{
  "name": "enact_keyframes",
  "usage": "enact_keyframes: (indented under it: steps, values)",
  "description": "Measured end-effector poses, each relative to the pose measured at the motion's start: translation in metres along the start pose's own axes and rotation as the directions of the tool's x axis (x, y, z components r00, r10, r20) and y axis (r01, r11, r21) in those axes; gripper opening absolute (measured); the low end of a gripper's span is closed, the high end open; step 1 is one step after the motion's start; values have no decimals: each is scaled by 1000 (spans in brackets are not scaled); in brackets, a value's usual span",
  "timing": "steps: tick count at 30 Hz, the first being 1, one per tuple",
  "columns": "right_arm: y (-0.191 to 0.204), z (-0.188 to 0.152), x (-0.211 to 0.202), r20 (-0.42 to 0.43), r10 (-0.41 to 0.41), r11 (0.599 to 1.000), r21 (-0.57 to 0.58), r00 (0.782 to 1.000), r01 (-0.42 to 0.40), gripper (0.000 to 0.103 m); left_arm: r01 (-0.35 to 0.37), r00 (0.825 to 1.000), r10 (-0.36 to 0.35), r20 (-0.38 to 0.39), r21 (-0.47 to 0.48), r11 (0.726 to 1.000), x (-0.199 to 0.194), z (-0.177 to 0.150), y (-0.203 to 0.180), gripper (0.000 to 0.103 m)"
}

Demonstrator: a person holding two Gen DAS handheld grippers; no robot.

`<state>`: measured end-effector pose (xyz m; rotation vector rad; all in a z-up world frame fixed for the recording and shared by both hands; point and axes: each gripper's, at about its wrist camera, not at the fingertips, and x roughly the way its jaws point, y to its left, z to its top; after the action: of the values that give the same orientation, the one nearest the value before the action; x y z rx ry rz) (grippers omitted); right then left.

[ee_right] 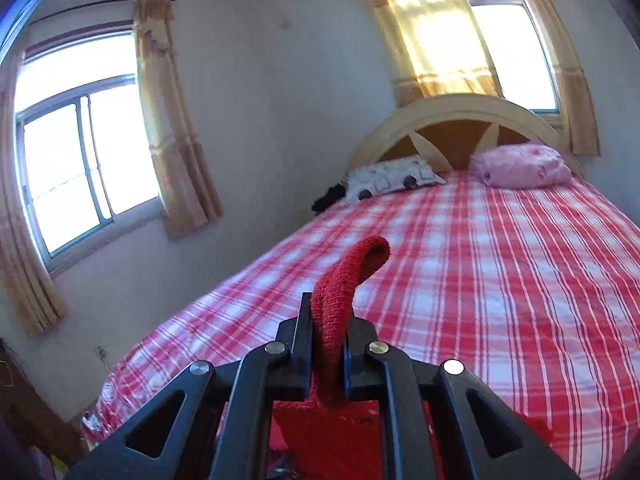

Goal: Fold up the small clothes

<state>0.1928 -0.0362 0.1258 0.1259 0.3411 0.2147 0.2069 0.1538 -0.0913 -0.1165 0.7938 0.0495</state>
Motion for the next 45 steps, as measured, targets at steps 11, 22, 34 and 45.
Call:
enact_keyframes:
  steps: [11,22,34,45]
  values:
    - [-25,-12,1,-11,-20,998,52,1000,21,10,-160,983,132,-129,-238,958,31,12,91,91]
    - [-121,-99,-20,-198,-195,970,109,961,219,10,-5,997,-5,-81,-126,992,-24,-11,86,91]
    - [-189,-212,-15,-387,-273,906,203,880,371,19,8,1000,-8,-5,5,1000,-30,8,58,96]
    - [-152,-176,-29,-264,-402,897,82,877,435,45,-39,998,34,47,103,994,-19,24,30,96]
